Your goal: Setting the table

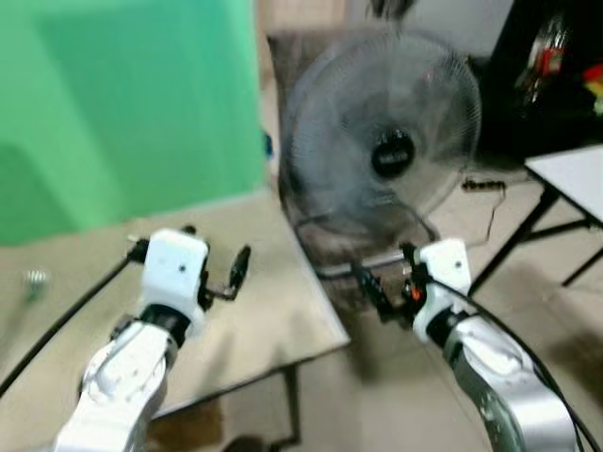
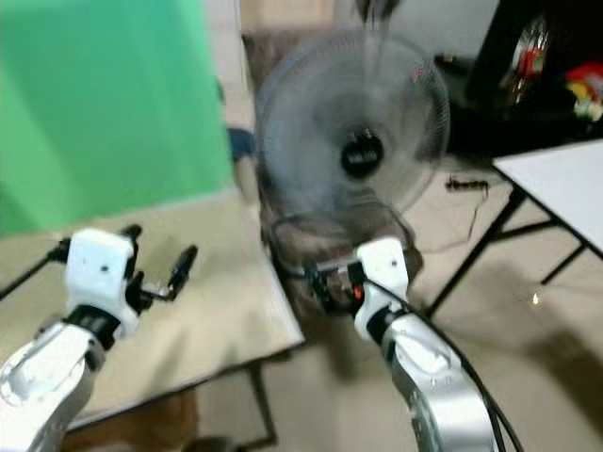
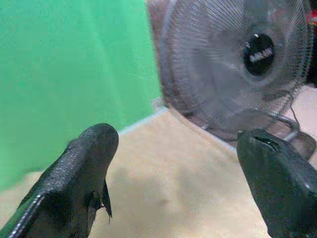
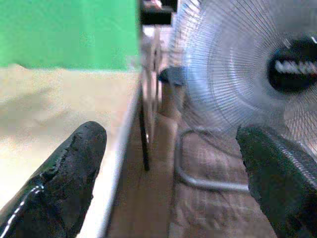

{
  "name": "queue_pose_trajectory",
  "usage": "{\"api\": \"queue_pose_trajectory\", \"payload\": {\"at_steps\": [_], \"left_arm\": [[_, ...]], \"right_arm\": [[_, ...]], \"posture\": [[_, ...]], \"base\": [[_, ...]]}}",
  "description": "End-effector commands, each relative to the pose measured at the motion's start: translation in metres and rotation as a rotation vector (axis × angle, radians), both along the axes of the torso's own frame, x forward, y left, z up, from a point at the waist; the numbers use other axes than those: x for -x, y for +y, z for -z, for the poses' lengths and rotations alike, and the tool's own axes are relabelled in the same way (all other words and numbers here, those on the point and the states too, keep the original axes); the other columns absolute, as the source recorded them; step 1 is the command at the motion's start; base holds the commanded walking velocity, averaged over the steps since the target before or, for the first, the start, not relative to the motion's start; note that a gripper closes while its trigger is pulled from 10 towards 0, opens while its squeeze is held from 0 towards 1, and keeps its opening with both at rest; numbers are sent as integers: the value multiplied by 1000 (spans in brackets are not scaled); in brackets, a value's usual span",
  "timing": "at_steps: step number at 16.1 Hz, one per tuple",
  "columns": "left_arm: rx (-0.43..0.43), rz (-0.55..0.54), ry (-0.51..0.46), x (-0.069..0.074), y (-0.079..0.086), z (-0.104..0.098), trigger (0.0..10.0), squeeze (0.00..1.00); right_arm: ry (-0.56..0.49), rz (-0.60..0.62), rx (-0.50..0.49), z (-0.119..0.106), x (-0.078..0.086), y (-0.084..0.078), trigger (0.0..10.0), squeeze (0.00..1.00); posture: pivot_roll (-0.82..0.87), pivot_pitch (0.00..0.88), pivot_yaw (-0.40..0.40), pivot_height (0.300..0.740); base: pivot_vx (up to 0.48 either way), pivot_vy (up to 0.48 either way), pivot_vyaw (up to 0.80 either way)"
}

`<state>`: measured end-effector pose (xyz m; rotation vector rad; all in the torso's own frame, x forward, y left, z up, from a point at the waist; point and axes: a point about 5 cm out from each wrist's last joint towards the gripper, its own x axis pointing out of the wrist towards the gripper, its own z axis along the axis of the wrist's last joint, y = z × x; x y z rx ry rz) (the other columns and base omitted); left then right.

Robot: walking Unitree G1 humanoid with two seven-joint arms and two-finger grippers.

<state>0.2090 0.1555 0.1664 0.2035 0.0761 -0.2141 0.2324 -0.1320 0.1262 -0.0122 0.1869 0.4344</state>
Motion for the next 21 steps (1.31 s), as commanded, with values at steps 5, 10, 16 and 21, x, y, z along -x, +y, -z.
{"api": "queue_pose_trajectory", "payload": {"at_steps": [5, 10, 16, 21], "left_arm": [[-15, -9, -11, 1, 3, -2, 10000, 0], [-58, -21, -23, 1, 6, -3, 10000, 0], [-64, -29, -14, 0, 7, -2, 10000, 0], [-135, -136, 158, -11, 49, 4, 10000, 4]], "right_arm": [[-17, -36, -5, -5, -2, 3, 10000, 0], [-14, -47, -4, -4, -2, 4, 10000, 0], [-1, -72, 0, -4, -3, 5, 10000, 0], [65, -194, 82, -7, -12, 14, 10000, 0]], "posture": [[125, 0, -27, 740], [126, 0, -30, 740], [123, 0, -24, 740], [134, 0, -9, 740]], "base": [[0, 480, 0], [0, 96, 0], [0, -480, 0], [0, 0, 0]]}}
